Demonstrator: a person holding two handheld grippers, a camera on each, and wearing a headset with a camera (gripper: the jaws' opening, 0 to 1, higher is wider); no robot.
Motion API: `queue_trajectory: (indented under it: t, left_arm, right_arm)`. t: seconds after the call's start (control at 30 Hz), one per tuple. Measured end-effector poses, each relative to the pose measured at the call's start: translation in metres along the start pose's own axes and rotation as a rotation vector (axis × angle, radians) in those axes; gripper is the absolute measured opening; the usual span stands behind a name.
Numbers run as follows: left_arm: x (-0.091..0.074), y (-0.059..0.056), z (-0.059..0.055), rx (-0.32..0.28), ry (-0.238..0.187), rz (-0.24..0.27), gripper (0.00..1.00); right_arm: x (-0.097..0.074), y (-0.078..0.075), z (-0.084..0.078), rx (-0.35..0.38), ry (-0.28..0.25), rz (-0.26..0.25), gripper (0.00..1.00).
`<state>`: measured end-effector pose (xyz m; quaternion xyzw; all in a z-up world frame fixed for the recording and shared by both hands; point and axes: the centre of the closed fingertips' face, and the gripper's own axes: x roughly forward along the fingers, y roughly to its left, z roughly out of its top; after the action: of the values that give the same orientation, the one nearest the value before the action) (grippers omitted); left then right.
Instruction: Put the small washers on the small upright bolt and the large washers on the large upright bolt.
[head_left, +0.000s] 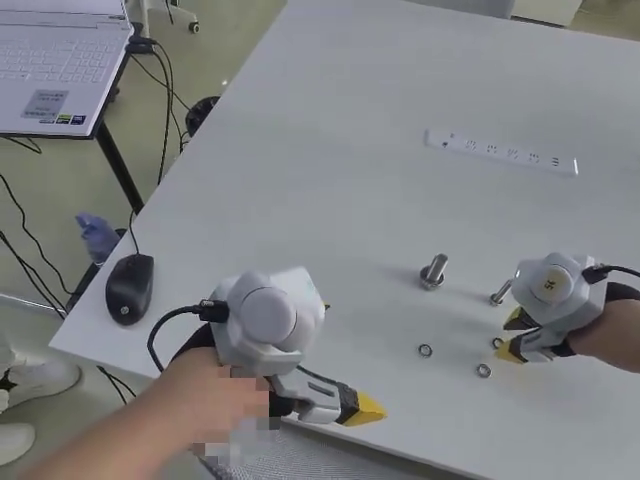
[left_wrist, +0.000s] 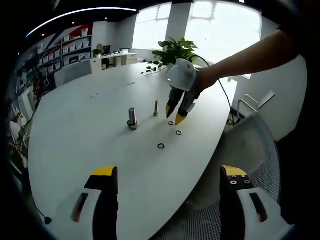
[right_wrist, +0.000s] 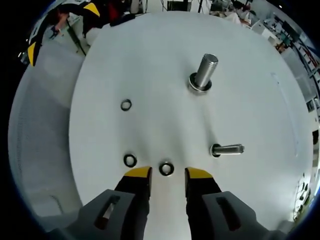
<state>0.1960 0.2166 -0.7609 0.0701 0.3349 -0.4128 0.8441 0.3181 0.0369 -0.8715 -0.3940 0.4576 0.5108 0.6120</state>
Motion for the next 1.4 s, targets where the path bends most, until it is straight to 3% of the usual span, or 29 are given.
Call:
queue_trajectory:
  t: [0.6,0.9,1.13,1.4]
  left_arm:
    - [0.007,-0.005,-0.004,-0.014,0.008,-0.018,0.80]
    - [0.007,-0.002,-0.005,-0.019,0.011,-0.017,0.79]
    - [0.007,-0.004,-0.001,-0.018,0.001,-0.023,0.79]
    - [0.006,-0.002,0.000,-0.014,0.003,-0.023,0.78]
  right_arm:
    - [-0.002,0.008,0.000,-0.005,0.012,0.006,0.22]
    - [-0.002,0.011,0.000,-0.012,0.016,-0.006,0.15]
    - [0.004,0.005,-0.003,-0.035,0.034,-0.012,0.14]
    - [0.006,0.000,-0.003,-0.005,0.037,-0.008,0.13]
